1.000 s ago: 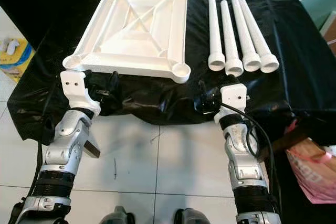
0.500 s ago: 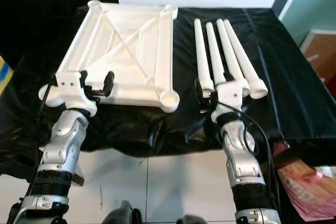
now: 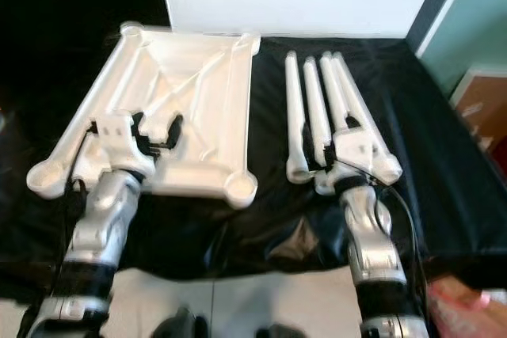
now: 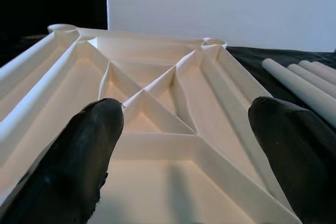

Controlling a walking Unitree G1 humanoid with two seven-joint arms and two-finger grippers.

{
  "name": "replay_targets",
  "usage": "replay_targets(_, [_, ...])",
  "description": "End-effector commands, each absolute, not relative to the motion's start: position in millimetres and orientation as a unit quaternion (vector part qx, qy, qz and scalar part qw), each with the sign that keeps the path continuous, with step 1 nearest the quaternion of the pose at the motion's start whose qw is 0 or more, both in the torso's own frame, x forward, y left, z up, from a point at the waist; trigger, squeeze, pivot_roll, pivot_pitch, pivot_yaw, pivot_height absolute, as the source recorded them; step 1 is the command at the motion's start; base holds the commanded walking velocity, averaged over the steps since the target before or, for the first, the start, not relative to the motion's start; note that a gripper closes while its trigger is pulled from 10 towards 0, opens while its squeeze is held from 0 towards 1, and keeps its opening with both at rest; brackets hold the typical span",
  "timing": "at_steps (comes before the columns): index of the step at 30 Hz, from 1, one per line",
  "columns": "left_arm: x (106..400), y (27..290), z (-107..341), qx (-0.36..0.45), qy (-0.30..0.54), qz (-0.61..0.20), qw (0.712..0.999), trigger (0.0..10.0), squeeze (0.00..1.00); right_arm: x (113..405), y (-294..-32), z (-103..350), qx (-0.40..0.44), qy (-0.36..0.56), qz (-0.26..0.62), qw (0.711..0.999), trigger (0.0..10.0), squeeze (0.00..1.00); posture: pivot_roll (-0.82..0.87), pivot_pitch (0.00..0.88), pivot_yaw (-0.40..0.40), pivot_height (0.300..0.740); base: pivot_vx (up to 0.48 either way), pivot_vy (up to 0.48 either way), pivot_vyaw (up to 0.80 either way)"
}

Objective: Building children table

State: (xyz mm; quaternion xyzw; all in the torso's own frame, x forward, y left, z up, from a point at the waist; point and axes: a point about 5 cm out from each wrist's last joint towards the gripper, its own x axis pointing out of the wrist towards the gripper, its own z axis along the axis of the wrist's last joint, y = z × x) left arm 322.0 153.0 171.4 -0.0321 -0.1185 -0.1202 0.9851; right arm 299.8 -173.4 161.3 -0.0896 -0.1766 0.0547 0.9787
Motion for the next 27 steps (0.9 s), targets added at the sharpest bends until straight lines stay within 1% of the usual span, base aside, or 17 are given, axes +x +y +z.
replay_targets(1, [320.7,147.2,166.8,-0.040,-0.107,-0.137,0.984,10.0,0.00,298.0,-181.1,158.0,-0.092,-0.169,0.042,0.980,10.0,0.00,0.01,0.115,-0.033,0.740,0.000,0.000,0.00])
replay_targets(10, [320.6,147.2,166.8,-0.040,-0.106,-0.137,0.984,10.0,0.00,298.1,-181.2,158.1,-0.092,-0.169,0.042,0.980,10.0,0.00,0.01,0.115,-0.033,0.740,0.000,0.000,0.00])
replay_targets(12, [321.6,146.9,164.0,-0.036,-0.094,-0.139,0.985,10.0,0.00,296.5,-181.1,156.3,-0.089,-0.168,0.035,0.981,10.0,0.00,0.00,0.128,-0.011,0.740,0.000,0.317,0.00])
replay_targets(27, [324.5,146.1,164.0,-0.030,-0.084,-0.150,0.985,10.0,0.00,294.1,-180.3,153.8,-0.084,-0.168,0.024,0.982,10.0,0.00,0.00,0.128,0.002,0.740,0.000,0.373,0.00])
